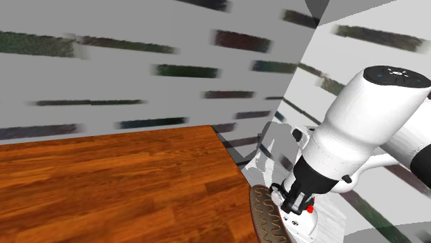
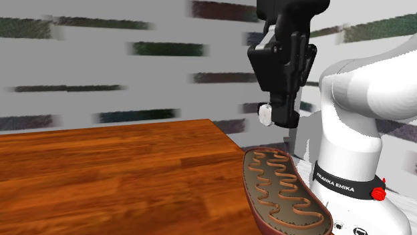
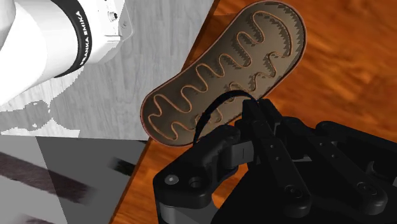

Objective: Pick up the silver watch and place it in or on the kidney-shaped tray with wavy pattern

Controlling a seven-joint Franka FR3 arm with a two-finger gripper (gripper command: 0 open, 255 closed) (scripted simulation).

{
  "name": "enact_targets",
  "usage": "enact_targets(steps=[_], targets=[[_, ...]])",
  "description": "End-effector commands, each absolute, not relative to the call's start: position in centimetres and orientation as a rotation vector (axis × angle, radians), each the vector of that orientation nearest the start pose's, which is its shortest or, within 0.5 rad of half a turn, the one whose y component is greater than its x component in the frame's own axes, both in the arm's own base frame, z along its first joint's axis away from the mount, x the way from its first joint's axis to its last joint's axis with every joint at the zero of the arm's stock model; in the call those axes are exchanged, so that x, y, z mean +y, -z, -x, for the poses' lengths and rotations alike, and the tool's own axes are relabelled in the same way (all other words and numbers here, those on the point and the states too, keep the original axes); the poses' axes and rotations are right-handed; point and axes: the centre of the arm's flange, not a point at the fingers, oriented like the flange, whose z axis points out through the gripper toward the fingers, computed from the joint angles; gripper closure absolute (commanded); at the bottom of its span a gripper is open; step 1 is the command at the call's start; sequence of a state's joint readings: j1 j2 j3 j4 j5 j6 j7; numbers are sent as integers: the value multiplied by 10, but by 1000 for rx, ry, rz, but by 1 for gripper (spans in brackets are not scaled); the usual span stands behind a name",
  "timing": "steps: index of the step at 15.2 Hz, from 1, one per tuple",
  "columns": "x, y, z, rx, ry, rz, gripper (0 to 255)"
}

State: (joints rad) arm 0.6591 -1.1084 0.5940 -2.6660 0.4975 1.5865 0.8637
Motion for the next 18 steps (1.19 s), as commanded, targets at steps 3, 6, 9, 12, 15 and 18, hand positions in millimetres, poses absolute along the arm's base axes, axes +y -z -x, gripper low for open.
enact_targets(steps=[3,6,9,12,15,18], targets=[[279,-452,-23,-88,-8,3191,255],[279,-436,-23,-88,-8,3191,255],[279,-420,-23,-88,-8,3191,255],[279,-404,-23,-88,-8,3191,255],[279,-393,-23,-88,-8,3191,255],[279,-393,-23,-88,-8,3191,255]])
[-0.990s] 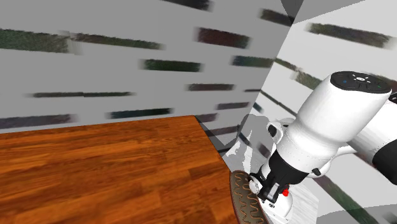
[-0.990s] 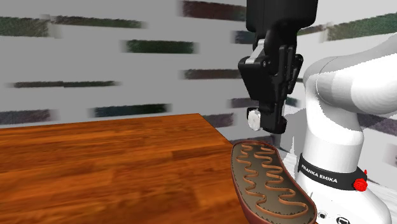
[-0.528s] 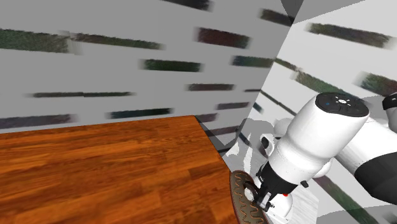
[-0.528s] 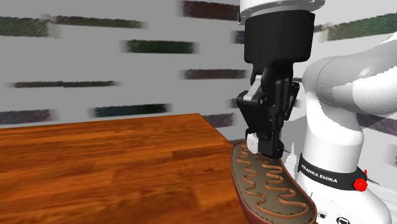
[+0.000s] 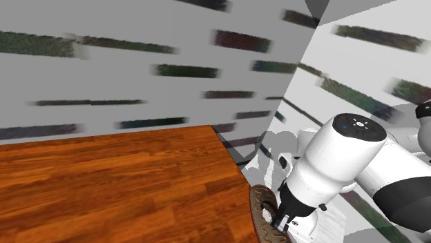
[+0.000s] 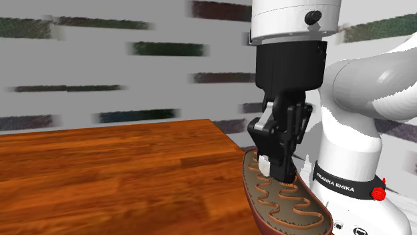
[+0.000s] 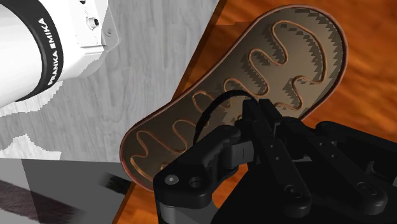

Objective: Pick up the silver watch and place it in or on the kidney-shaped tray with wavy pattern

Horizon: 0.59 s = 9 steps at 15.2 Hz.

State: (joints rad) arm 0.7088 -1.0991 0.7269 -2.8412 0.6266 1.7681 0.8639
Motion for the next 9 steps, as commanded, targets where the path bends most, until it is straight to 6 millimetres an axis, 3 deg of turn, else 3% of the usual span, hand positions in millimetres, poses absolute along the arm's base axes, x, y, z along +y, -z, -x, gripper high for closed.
enact_targets(steps=[1,4,5,9], targets=[[279,-393,-23,-88,-8,3191,255],[279,-393,-23,-88,-8,3191,255],[279,-393,-23,-88,-8,3191,0],[279,-393,-23,-88,-8,3191,0]])
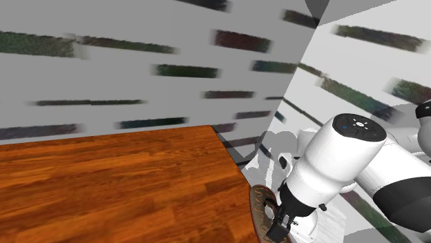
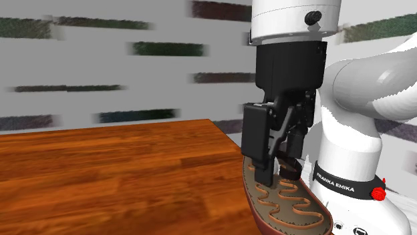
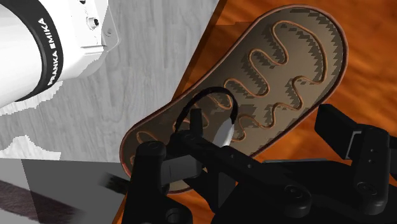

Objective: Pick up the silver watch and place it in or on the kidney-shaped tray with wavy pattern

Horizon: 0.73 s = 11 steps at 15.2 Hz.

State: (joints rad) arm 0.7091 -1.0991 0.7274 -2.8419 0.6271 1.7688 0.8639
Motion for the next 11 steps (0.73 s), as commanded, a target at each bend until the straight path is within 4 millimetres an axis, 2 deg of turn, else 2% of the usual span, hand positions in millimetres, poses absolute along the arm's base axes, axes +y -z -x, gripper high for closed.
enact_targets(steps=[1,5,11], targets=[[279,-393,-23,-88,-8,3191,0],[282,-443,-23,-88,-8,3191,0],[282,-443,-23,-88,-8,3191,0]])
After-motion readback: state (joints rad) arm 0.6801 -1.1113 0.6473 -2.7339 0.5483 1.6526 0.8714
